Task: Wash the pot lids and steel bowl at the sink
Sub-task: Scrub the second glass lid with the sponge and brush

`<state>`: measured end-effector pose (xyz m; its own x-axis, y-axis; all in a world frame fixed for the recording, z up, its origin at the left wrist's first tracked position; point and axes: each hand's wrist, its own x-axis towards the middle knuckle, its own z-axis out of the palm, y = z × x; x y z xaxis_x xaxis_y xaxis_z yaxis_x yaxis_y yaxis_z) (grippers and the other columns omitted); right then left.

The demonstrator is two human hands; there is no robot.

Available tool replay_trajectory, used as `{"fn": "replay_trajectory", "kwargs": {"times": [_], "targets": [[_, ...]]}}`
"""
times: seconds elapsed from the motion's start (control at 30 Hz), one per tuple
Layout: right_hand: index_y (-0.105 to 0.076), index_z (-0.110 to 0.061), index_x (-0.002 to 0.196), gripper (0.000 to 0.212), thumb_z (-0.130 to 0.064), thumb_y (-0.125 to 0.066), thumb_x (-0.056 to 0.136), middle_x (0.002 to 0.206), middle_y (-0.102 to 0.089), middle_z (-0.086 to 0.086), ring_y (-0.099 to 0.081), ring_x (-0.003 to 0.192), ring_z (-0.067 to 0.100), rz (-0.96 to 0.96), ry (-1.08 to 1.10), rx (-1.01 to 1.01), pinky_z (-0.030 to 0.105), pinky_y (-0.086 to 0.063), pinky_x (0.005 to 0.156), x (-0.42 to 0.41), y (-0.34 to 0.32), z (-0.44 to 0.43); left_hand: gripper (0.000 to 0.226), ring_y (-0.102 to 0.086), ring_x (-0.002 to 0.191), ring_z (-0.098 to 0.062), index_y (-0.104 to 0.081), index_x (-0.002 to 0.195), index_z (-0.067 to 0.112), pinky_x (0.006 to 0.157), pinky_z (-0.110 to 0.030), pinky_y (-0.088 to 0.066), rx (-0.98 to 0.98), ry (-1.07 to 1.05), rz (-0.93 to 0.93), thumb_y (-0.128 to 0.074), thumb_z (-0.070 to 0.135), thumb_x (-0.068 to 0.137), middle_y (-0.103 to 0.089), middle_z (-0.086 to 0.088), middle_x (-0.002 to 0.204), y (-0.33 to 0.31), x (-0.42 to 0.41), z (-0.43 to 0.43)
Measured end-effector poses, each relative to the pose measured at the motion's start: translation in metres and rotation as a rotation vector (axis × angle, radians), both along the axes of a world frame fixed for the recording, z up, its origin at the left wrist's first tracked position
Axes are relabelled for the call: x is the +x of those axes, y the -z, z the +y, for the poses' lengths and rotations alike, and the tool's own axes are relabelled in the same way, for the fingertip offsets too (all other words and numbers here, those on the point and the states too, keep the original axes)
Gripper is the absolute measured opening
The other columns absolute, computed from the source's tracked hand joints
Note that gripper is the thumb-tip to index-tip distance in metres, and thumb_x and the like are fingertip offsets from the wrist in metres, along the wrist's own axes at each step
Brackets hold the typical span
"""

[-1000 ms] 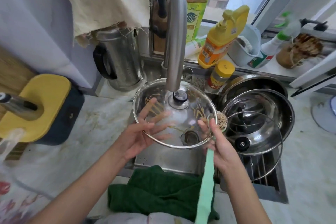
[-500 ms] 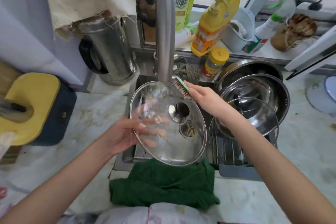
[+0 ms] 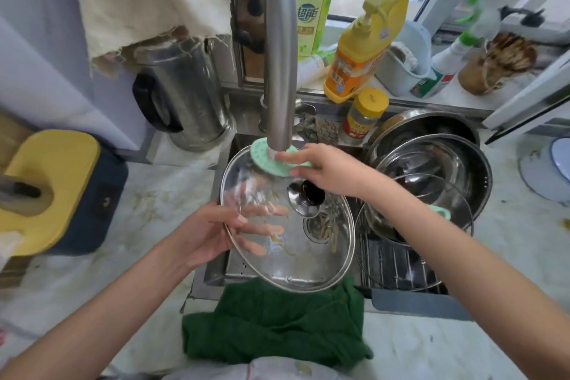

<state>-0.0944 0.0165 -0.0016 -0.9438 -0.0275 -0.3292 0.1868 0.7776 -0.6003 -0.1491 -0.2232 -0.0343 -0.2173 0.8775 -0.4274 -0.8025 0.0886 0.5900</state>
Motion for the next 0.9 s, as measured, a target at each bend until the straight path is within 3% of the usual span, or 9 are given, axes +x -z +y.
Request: {"fn": "replay_trajectory", "kwargs": {"times": [0.13,0.27,0.37,0.47,0.53,0.57,0.7,0.83,0.9], "targets": [[-0.042,-0.059,0.127,0.051,-0.02,-0.053,0.097,0.133,-0.058,0.001,-0.064,0.101,0.028,-0.036,0.026,0.16,0.047,-0.052,0.087,-0.013,-0.004,0.025,0.083,-0.065,0.101,-0.045,-0.045,0.137,0.016,0.062,-0.044,-0.061,-0.001,0.011,0.02,-0.062,0.001,0.058,-0.061,-0.03,0.122,-0.008,-0.002,-0.002],[-0.045,-0.062,0.113,0.053,-0.014,-0.059,0.094,0.122,-0.061,-0.008,-0.051,0.112,0.004,-0.012,-0.045,-0.061,0.023,-0.038,0.098,-0.008,-0.01,0.02,0.078,-0.066,0.099,-0.044,-0.046,0.134,0.01,0.062,-0.042,-0.061,-0.008,0.0,0.037,-0.061,0.002,0.057,-0.063,-0.029,0.118,-0.012,-0.006,-0.004],[-0.042,-0.058,0.123,0.05,-0.019,-0.057,0.095,0.093,-0.055,-0.016,-0.055,0.085,0.009,0.019,0.011,0.049,0.031,-0.042,0.08,-0.008,-0.007,0.026,0.074,-0.068,0.097,-0.043,-0.058,0.128,0.015,0.061,-0.041,-0.061,-0.003,-0.034,0.011,-0.06,0.001,0.055,-0.063,-0.03,0.117,-0.014,-0.005,-0.004],[-0.043,-0.058,0.121,0.05,-0.019,-0.06,0.094,0.117,-0.063,-0.007,-0.052,0.117,0.006,0.042,-0.035,-0.018,0.034,-0.043,0.093,-0.006,-0.008,0.013,0.063,-0.069,0.093,-0.041,-0.066,0.116,0.006,0.059,-0.041,-0.061,-0.027,-0.054,0.03,-0.062,0.002,0.052,-0.063,-0.031,0.117,-0.015,-0.004,-0.003],[-0.044,-0.057,0.123,0.048,-0.02,-0.058,0.095,0.099,-0.054,-0.022,-0.054,0.106,-0.001,0.064,-0.028,0.069,0.03,-0.041,0.082,-0.01,-0.01,0.016,0.066,-0.069,0.094,-0.041,-0.064,0.119,0.007,0.059,-0.04,-0.061,-0.028,-0.067,0.017,-0.061,0.001,0.053,-0.062,-0.032,0.118,-0.016,-0.002,-0.003],[-0.043,-0.057,0.125,0.048,-0.021,-0.056,0.096,0.092,-0.05,-0.02,-0.059,0.101,0.008,0.066,-0.003,0.154,0.031,-0.042,0.076,-0.012,-0.009,0.019,0.07,-0.068,0.095,-0.042,-0.061,0.123,0.01,0.06,-0.04,-0.061,-0.02,-0.071,0.013,-0.06,0.001,0.054,-0.062,-0.032,0.118,-0.016,-0.002,-0.003],[-0.046,-0.058,0.122,0.052,-0.017,-0.058,0.094,0.131,-0.059,0.0,-0.053,0.117,0.006,0.07,-0.059,0.0,0.035,-0.047,0.094,-0.005,-0.007,0.005,0.083,-0.068,0.094,-0.043,-0.057,0.123,0.009,0.057,-0.041,-0.061,-0.008,-0.072,0.041,-0.077,0.0,0.043,-0.062,-0.033,0.116,-0.016,-0.002,-0.004],[-0.043,-0.055,0.125,0.048,-0.02,-0.055,0.096,0.127,-0.058,0.008,-0.054,0.121,0.028,0.059,0.029,0.173,0.039,-0.049,0.091,-0.012,-0.005,0.02,0.081,-0.068,0.094,-0.042,-0.055,0.13,0.014,0.059,-0.039,-0.061,-0.03,-0.043,0.062,-0.065,0.001,0.051,-0.061,-0.031,0.12,-0.017,0.001,-0.003],[-0.047,-0.05,0.128,0.048,-0.017,-0.057,0.094,0.136,-0.055,0.01,-0.046,0.13,0.026,0.068,-0.011,0.099,0.04,-0.046,0.098,-0.008,-0.004,0.015,0.08,-0.069,0.093,-0.041,-0.05,0.132,0.011,0.058,-0.039,-0.061,-0.033,-0.036,0.051,-0.061,0.003,0.053,-0.063,-0.03,0.117,-0.017,0.003,-0.004]]}}
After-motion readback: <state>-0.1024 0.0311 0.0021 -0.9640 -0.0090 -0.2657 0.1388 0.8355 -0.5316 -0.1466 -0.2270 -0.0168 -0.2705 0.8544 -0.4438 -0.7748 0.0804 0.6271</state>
